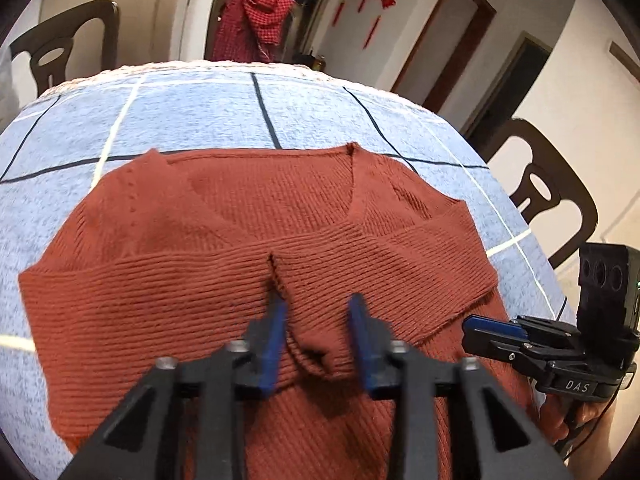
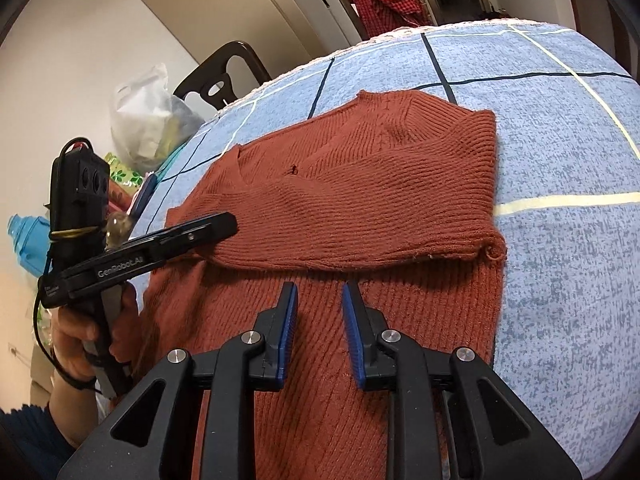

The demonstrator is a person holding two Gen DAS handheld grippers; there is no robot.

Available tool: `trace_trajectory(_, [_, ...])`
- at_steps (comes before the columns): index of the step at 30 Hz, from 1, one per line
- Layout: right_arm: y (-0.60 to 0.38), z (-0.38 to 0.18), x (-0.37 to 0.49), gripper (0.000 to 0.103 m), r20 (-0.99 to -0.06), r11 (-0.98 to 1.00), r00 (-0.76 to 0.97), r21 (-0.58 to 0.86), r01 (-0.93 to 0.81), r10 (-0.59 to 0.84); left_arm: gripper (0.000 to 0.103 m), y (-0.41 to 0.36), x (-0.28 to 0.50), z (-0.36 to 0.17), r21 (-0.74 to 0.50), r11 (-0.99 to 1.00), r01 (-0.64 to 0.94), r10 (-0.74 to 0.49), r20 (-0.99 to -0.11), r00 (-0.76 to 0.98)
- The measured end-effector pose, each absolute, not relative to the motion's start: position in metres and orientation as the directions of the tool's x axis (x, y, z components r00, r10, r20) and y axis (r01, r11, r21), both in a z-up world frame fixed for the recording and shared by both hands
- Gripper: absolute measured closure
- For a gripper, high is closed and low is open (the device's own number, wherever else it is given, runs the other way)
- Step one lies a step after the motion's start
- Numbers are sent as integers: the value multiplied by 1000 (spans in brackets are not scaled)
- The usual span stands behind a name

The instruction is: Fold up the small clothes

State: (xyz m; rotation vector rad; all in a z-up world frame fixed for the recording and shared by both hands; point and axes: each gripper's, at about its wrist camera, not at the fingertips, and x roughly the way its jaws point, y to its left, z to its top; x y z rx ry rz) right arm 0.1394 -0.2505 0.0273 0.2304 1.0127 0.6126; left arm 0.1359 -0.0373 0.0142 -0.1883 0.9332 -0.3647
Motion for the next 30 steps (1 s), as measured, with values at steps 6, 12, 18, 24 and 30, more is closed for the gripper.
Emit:
trace_trajectory(6, [-253, 26, 140, 79, -716, 804, 379, 462, -373, 587, 97, -37, 135, 34, -296, 917, 269, -400, -693, 600])
trace_trajectory(12, [-255, 25, 139, 79, -712, 801, 378, 468, -372, 592, 97, -26, 146, 31, -306, 921, 240, -388, -688, 613])
trace_trajectory(18, [-258, 34, 139, 79, -714, 820, 410, 447, -357, 567, 97, -22, 147, 12, -315, 925, 214, -379, -714, 588])
trace_trajectory(24, [-286, 37, 158, 79, -715, 870, 498, 433, -236, 491, 96, -19, 138, 20, -273, 943, 189, -331, -724, 605])
trace_trajectory(30, [-300, 41, 162, 86, -714, 887, 532, 415, -200, 454, 92, -20, 125, 44, -244, 947, 207, -319, -689, 650])
